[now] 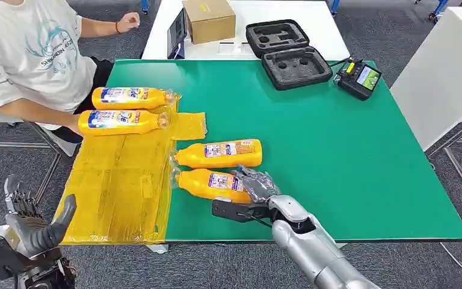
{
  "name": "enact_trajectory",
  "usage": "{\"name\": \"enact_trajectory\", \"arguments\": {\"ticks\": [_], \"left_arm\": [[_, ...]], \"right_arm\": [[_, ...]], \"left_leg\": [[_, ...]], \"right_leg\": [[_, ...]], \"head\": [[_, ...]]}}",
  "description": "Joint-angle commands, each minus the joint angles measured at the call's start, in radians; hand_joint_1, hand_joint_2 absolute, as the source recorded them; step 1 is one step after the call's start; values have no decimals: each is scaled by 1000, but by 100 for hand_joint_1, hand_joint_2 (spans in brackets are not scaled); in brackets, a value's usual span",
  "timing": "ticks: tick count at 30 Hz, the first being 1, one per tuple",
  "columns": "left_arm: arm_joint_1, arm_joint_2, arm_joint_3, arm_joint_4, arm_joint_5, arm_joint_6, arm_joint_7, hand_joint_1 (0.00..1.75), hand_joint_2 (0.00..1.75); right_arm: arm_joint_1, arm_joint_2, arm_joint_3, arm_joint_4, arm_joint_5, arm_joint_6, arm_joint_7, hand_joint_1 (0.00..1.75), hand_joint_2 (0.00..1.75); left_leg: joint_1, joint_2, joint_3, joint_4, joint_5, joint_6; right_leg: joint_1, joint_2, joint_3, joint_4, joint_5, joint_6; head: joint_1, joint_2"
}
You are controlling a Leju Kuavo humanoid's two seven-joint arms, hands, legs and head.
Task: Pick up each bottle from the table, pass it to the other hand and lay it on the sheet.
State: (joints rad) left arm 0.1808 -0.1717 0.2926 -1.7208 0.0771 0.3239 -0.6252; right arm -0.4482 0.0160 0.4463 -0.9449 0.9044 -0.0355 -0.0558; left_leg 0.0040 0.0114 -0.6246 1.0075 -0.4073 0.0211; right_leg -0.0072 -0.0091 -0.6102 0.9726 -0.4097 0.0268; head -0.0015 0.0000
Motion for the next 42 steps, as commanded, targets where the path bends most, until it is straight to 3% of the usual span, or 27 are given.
{"name": "enact_trajectory", "arguments": {"ticks": [1, 6, 11, 12, 16, 20, 32, 38, 42], "left_arm": [[-46, 4, 1, 68, 7, -2, 1, 0, 175], [-48, 2, -1, 67, 10, -5, -1, 0, 175], [-57, 10, -19, 90, 14, -20, -2, 0, 175], [-59, 12, -28, 102, 32, -37, -2, 0, 175], [-51, 11, -56, 105, 81, -92, 11, 0, 175], [-47, 10, -72, 101, 104, -125, 24, 0, 175], [-32, 17, -158, 67, 189, -306, 100, 0, 175], [-77, 61, -342, 119, 136, -377, 138, 0, 175], [-99, 75, -408, 163, 126, -387, 140, 0, 175]], "right_arm": [[15, 0, -25, 21, -81, 0, -97, 175, 175], [25, 6, -39, -11, -138, -3, -169, 175, 175], [63, 33, -94, -109, -305, 12, -349, 175, 175], [80, 51, -124, -146, -380, 0, -431, 175, 175], [108, 90, -139, -203, -474, -48, -533, 175, 175], [119, 110, -138, -213, -509, -66, -553, 175, 175], [112, 147, -161, -118, -611, -121, -608, 175, 175], [64, 207, -107, 152, -661, -89, -642, 175, 175], [56, 238, -62, 238, -664, -79, -642, 175, 175]], "left_leg": [[0, -2, 4, -1, -1, -1], [0, -3, 5, -2, -1, -1], [0, -2, 5, -1, -2, -1], [0, -2, 3, -1, -1, -1], [0, -1, 1, -1, -1, -1], [0, -2, 7, -1, -3, -2], [1, -2, 3, -1, -2, -1], [1, -1, 2, -1, -1, -1], [0, -1, 4, -2, -1, -1]], "right_leg": [[0, -1, 4, -1, -1, -1], [0, -2, 5, -1, -2, -1], [0, 0, 4, 0, -2, -1], [0, -1, 3, 0, -2, -1], [-1, 0, 1, 0, -1, 0], [0, 0, 7, 0, -4, -1], [0, 0, 4, -1, -2, -1], [1, -1, 3, -1, -1, -1], [0, 1, 4, -1, -1, -1]], "head": [[0, 0], [0, 0], [0, 0], [0, 0], [0, 0], [0, 0], [0, 0], [0, 0], [0, 0]]}}
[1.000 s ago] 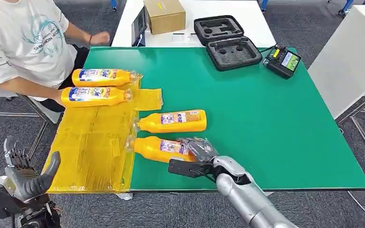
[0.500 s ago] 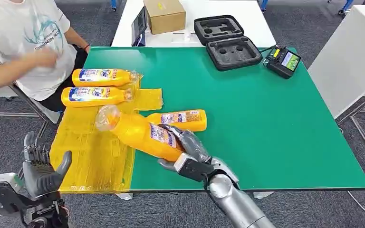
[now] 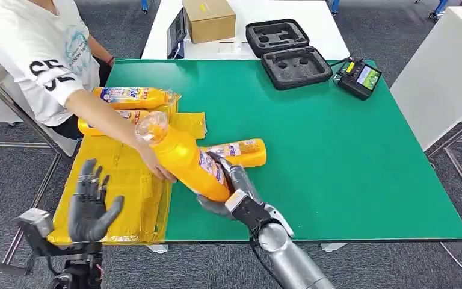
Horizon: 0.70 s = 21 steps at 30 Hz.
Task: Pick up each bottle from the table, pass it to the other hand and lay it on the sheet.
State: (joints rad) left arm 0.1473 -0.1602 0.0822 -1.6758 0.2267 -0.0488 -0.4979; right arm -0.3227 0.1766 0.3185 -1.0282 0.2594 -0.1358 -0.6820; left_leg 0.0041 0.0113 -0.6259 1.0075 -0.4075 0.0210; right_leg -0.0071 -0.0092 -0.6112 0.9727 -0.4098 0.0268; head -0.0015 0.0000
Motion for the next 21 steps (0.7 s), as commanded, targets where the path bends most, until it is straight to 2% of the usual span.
{"name": "enact_trajectory", "arguments": {"ticks": [1, 11, 13, 21], "left_arm": [[-73, 66, -208, 126, -25, -13, 13, 0, 175], [-105, 88, -235, 163, -12, -18, 16, 0, 175], [-105, 88, -235, 163, -12, -18, 16, 0, 175], [-134, 96, -248, 203, 2, -29, 28, 0, 175]], "right_arm": [[-66, 84, 72, 329, -19, 21, -16, 175, 175], [-88, 100, 124, 405, -12, 33, -13, 175, 175], [-88, 100, 124, 405, -12, 33, -13, 175, 175], [-85, 96, 140, 400, -12, 13, -11, 175, 175]], "left_leg": [[0, 0, 6, -2, -1, -1], [0, -1, 7, -2, -1, -1], [0, -1, 3, -1, 0, -1], [0, -1, 3, -1, 0, -1]], "right_leg": [[0, 1, 5, -2, -1, -1], [0, 1, 6, -1, -1, -1], [0, 0, 3, -1, -1, -1], [0, 0, 3, -1, -1, -1]], "head": [[0, 0], [0, 0], [0, 0], [0, 0]]}}
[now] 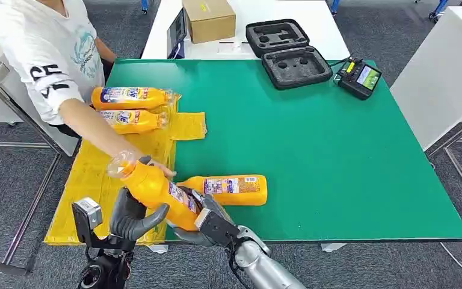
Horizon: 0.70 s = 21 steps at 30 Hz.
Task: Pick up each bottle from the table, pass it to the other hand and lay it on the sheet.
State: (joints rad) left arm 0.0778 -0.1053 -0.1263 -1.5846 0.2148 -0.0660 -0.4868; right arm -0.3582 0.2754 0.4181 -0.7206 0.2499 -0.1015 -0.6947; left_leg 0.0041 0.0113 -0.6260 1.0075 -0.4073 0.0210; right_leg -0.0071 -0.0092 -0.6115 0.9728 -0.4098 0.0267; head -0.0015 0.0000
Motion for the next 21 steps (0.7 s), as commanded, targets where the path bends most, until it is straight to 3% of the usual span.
{"name": "enact_trajectory", "arguments": {"ticks": [1, 6, 7, 14, 15, 21], "left_arm": [[-74, 43, -42, 123, 16, -14, 19, 0, 175], [-76, 59, -48, 135, 36, -18, 27, 0, 175], [-73, 65, -48, 128, 35, -18, 26, 51, 175], [-73, 65, -48, 128, 35, -18, 26, 51, 175], [-69, 67, -49, 120, 24, -9, 18, 175, 175], [-61, 75, -37, 113, 1, 6, 11, 175, 175]], "right_arm": [[-44, -3, 46, 87, -1, -25, 3, 175, 175], [-29, -5, 58, 64, 3, -62, 13, 175, 175], [-27, -7, 60, 57, 8, -75, 13, 175, 175], [-27, -7, 60, 57, 8, -75, 13, 175, 175], [-24, -9, 62, 47, 11, -90, 13, 175, 175], [-13, -15, 79, 10, 50, -154, 17, 175, 175]], "left_leg": [[0, -2, 6, -1, -1, -1], [0, -1, 4, -2, -1, -1], [0, -2, 6, -1, -1, -1], [0, -1, 4, -1, -1, -1], [0, -2, 7, -1, -2, -1], [0, -1, 2, -1, 0, -1]], "right_leg": [[0, 0, 6, -1, -2, -1], [0, 0, 4, -1, -1, -1], [0, 0, 6, -1, -2, -1], [0, 0, 4, -1, -1, -1], [0, 0, 7, -1, -3, -1], [0, 0, 2, -1, 0, 0]], "head": [[0, 0], [0, 0], [0, 0], [0, 0], [0, 0], [0, 0]]}}
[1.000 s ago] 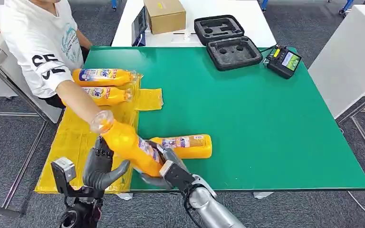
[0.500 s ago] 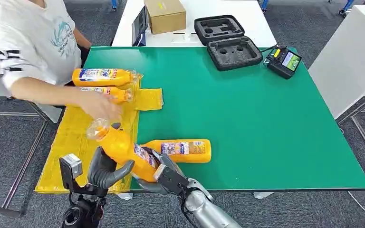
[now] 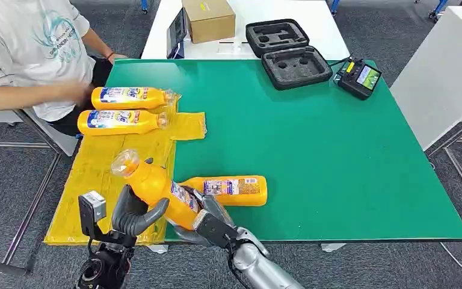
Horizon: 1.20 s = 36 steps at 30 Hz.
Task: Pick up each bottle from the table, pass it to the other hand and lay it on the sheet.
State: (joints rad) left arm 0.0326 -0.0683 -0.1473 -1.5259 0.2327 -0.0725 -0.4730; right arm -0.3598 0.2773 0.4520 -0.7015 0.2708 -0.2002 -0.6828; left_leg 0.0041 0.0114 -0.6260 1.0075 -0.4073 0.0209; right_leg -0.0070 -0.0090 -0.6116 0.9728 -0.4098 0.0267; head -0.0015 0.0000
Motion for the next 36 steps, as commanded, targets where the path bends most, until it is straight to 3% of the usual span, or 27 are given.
{"name": "enact_trajectory", "arguments": {"ticks": [1, 6, 7, 8, 9, 10, 11, 16, 20, 23, 27, 33, 36], "left_arm": [[-15, 39, -12, 55, -17, 11, -3, 175, 175], [-16, 36, 11, 49, -9, 20, -4, 175, 175], [-13, 35, 22, 42, -5, 29, -6, 175, 175], [-10, 34, 31, 35, -2, 36, -8, 175, 175], [-9, 34, 38, 31, -1, 42, -10, 175, 175], [-7, 33, 50, 23, 1, 51, -14, 175, 175], [-6, 35, 62, 13, 5, 56, -16, 175, 175], [-9, 34, 119, -38, 6, 80, -28, 175, 175], [-11, 40, 126, -49, 6, 77, -25, 175, 175], [-6, 59, 167, -88, 17, 102, -49, 175, 175], [-6, 95, 244, -159, 56, 105, -48, 175, 175], [-6, 93, 240, -159, 51, 107, -52, 175, 175], [-62, 174, 250, -145, -62, 163, -41, 175, 175]], "right_arm": [[-10, -20, 48, -14, 37, -65, 10, 175, 175], [1, -24, 58, -28, 64, -107, 9, 175, 175], [1, -25, 60, -31, 74, -124, 7, 148, 175], [0, -25, 61, -34, 81, -138, 2, 49, 175], [0, -24, 61, -36, 85, -147, 0, 0, 175], [0, -22, 60, -41, 84, -150, -3, 0, 175], [1, -22, 60, -52, 79, -148, -8, 0, 0], [32, -42, 75, -182, 6, -104, -15, 0, 0], [30, -44, 75, -182, 3, -100, -15, 0, 0], [44, -57, 77, -252, -81, -33, -15, 0, 0], [34, -55, 59, -253, -134, 7, -15, 0, 0], [37, -53, 56, -257, -140, 8, -15, 0, 0], [33, -47, 34, -260, -169, 7, -15, 0, 0]], "left_leg": [[0, -1, 5, -1, -1, -1], [1, -1, 6, -1, -2, -1], [0, -1, 3, -1, -1, -1], [0, -1, 2, -1, -1, -1], [0, -1, 5, -1, -2, -1], [0, 0, 4, -1, -2, -1], [0, 0, 3, -1, -1, -1], [0, -2, 2, 0, -1, -1], [0, -1, 1, 0, 0, -1], [1, -1, 2, 0, -1, -1], [1, 0, 3, 0, -2, -1], [1, -1, 4, 0, -1, -1], [1, -1, 3, 0, -1, -1]], "right_leg": [[0, 0, 4, -1, -2, -1], [0, 0, 6, -1, -2, -1], [0, 0, 3, -1, -1, -1], [0, 0, 2, -1, -1, 0], [0, 1, 5, -1, -2, -1], [0, 1, 4, 0, -1, -1], [0, 1, 3, 0, -1, 0], [0, -1, 2, 0, -2, -1], [0, 0, 1, 0, -1, 0], [0, 0, 2, 0, -1, -1], [1, 2, 3, 0, -2, -1], [1, 0, 4, 0, -2, -1], [1, -1, 3, 0, -2, -1]], "head": [[0, 0], [0, 0], [0, 0], [0, 0], [0, 0], [0, 0], [0, 0], [0, 0], [0, 0], [0, 0], [0, 0], [0, 0], [0, 0]]}}
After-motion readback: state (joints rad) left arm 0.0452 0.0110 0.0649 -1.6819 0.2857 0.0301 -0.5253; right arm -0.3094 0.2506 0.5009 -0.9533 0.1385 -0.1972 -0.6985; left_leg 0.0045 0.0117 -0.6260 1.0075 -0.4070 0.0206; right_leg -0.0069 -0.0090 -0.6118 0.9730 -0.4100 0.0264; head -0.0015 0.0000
